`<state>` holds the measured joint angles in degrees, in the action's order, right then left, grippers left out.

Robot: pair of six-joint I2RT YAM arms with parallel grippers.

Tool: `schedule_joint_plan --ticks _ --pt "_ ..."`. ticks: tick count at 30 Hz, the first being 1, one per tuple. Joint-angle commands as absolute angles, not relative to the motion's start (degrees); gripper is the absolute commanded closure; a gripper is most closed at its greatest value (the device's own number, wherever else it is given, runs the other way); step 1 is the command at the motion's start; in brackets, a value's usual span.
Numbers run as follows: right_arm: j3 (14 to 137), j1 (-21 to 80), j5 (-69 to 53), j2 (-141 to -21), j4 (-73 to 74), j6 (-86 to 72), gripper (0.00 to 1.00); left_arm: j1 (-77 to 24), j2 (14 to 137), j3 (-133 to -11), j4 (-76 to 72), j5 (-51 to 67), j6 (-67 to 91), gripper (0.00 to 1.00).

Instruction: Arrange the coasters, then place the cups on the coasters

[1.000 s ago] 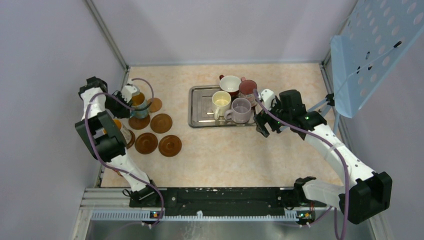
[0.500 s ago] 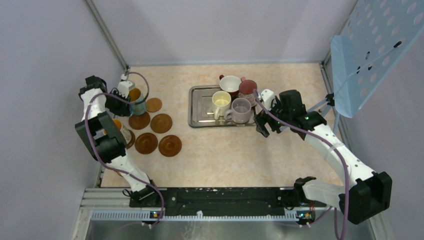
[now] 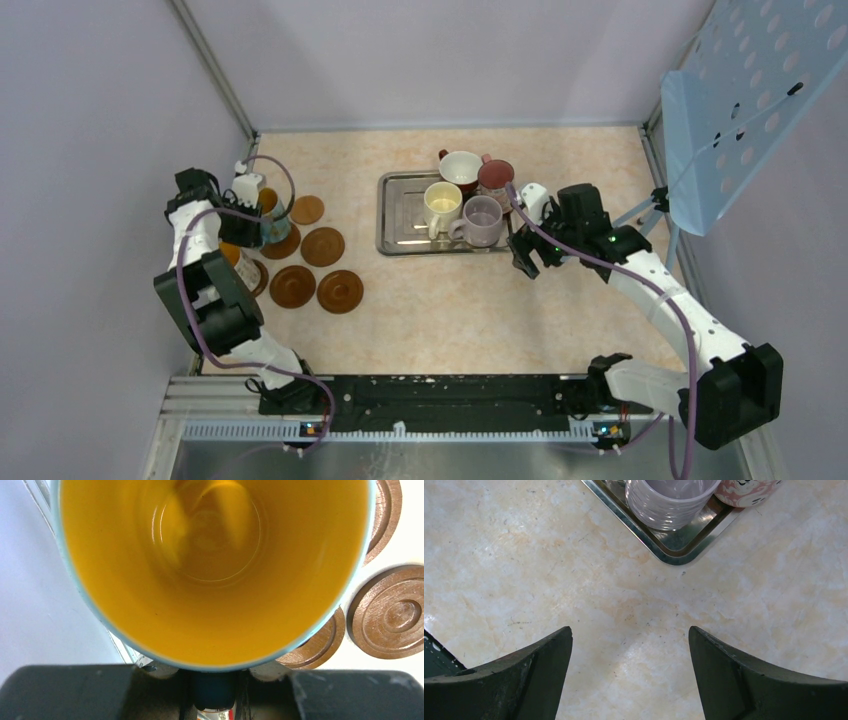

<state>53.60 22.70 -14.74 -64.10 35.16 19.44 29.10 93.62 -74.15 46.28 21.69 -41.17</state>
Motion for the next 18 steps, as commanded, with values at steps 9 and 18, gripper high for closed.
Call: schedule_joint_plan --ticks 9,18 --pt "53.2 22.3 -15.6 -61.7 33.4 19.4 0.15 29.1 93.6 -74.8 39.9 21.6 -38.4 1.0" --pt "53.3 22.3 -15.3 -61.7 33.2 19.5 0.15 28.5 95.6 -75.3 40.2 20.0 -38.9 1.0"
